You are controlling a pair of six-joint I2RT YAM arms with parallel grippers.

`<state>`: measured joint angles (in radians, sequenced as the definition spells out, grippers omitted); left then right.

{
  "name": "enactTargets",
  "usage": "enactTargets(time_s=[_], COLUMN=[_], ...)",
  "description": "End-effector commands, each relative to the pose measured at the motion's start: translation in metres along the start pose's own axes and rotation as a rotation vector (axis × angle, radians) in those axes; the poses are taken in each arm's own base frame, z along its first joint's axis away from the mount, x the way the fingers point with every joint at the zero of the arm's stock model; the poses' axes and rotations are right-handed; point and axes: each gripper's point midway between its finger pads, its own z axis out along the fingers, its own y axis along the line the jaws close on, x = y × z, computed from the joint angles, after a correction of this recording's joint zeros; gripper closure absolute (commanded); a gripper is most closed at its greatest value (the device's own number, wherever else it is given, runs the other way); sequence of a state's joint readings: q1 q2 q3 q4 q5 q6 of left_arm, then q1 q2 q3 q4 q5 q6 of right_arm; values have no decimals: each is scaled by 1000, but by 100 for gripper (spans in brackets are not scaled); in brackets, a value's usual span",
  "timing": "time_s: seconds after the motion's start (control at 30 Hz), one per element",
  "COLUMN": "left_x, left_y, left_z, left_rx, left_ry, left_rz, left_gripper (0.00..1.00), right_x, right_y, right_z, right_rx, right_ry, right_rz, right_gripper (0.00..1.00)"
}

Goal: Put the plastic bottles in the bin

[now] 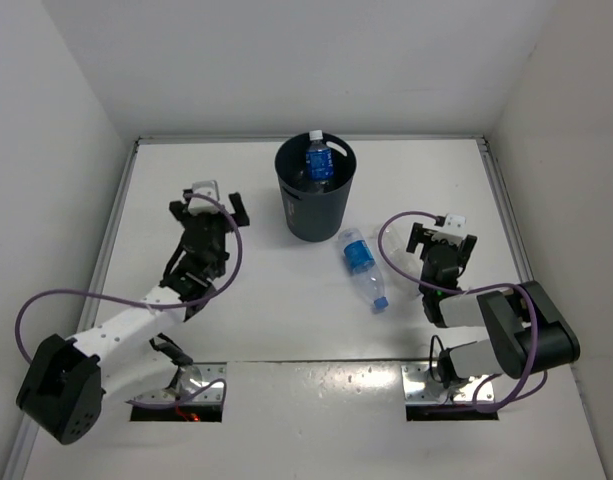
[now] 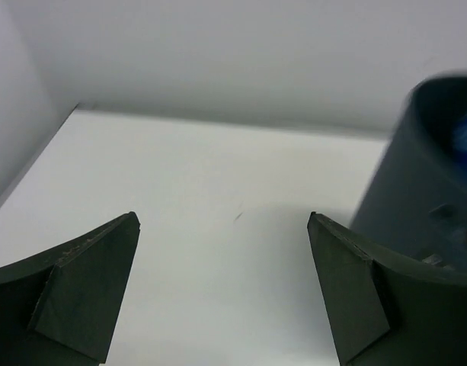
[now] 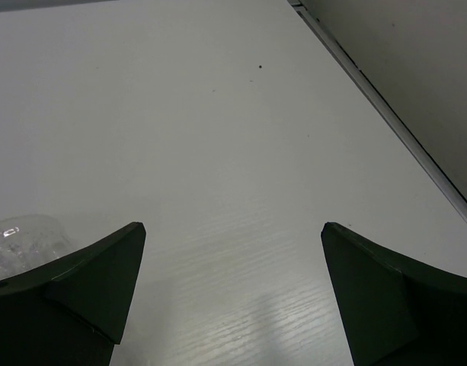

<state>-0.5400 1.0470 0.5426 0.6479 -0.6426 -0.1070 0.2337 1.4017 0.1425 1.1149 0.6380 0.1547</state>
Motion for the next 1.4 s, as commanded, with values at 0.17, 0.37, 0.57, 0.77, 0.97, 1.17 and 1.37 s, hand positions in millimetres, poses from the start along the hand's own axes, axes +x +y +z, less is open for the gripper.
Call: enactTargets(time_s=[0.17, 0.37, 0.57, 0.77, 0.97, 1.17, 1.37], left_x=[84, 108, 112, 119, 123, 125, 128], left_y=[83, 49, 53, 73, 67, 59, 61], left_z=[-47, -57, -60, -71, -70, -68, -69], left_rx=[-364, -247, -294, -394, -358, -328, -340], left_ry=[231, 303, 289, 279, 302, 313, 319], left_rz=[-29, -38, -93, -115, -100, -64, -57], left_gripper=[1, 1, 1, 1, 1, 1, 1], right_x=[-10, -9, -9, -30, -79, -56, -7], right_y=[5, 4, 4, 14, 21, 63, 90], right_z=[11, 11, 11, 11, 11, -2, -22], right_rx=[-82, -79, -79, -82, 137, -98, -292], right_ry=[-2, 0, 0, -36, 193, 618, 795], right_rz=[86, 74, 74, 70, 107, 47, 68], right_gripper=[0, 0, 0, 0, 0, 0, 0])
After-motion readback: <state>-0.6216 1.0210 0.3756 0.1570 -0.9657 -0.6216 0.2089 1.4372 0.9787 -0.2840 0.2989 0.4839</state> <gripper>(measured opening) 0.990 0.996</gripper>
